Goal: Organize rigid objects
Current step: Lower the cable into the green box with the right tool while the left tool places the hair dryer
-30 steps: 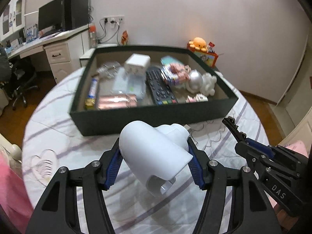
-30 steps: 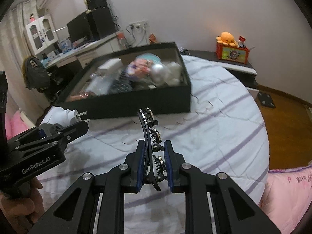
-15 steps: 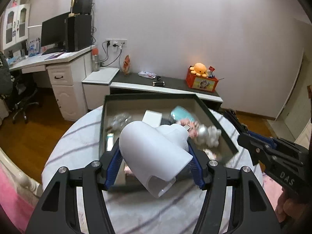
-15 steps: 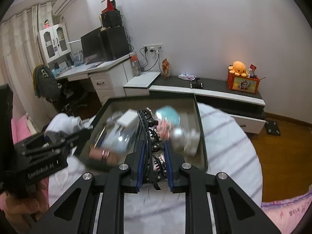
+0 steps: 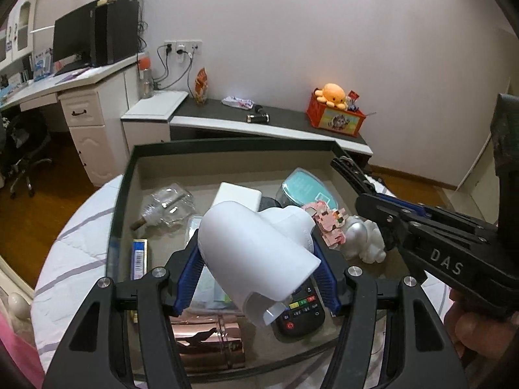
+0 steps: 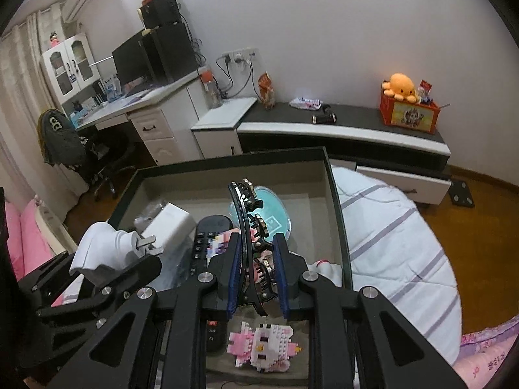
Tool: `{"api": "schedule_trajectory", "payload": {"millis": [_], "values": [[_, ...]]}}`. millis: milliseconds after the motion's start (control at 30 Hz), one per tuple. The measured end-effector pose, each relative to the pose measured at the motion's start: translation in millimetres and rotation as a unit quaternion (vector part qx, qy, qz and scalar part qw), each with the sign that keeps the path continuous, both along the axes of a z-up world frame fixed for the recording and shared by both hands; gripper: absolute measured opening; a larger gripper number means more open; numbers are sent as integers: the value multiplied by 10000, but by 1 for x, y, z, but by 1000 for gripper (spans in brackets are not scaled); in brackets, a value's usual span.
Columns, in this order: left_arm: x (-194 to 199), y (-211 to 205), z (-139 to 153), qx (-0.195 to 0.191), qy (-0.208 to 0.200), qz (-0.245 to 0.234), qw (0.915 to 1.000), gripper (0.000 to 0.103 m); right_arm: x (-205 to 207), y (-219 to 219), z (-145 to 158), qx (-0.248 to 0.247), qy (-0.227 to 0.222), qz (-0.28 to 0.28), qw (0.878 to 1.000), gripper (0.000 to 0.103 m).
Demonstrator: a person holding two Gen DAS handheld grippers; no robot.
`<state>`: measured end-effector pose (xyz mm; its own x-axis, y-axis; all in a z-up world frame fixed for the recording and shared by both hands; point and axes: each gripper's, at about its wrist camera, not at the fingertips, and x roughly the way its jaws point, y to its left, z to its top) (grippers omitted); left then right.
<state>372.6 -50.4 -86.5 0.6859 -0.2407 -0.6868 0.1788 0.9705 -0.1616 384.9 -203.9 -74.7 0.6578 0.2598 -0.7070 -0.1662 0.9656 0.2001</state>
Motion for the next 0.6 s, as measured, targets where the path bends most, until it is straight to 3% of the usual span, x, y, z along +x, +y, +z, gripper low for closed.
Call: {"api": "schedule_trajectory", "payload": {"millis": [200, 267, 300, 367, 500, 600], "values": [[4, -2, -9, 152, 58, 49, 9999, 63, 7, 0, -9, -4, 144, -8, 9999, 20], [1, 0, -8, 179, 42, 92, 9998, 68, 7, -1, -11, 45, 164, -21, 9999, 21], [0, 1, -7, 187, 25, 105, 9998, 72, 7, -2, -11, 82, 165, -26, 9998, 28], [-7, 4, -2, 193, -113, 194, 9996, 94, 5, -3, -10, 151, 139, -15, 9998, 45], [-17, 14, 8, 79, -226, 361, 9991, 103, 0, -6, -4, 280, 50, -33, 9996, 81], [-26, 20, 16, 71, -269, 488, 9984, 103, -6, -9, 2, 475, -12, -27, 9989, 88]]}}
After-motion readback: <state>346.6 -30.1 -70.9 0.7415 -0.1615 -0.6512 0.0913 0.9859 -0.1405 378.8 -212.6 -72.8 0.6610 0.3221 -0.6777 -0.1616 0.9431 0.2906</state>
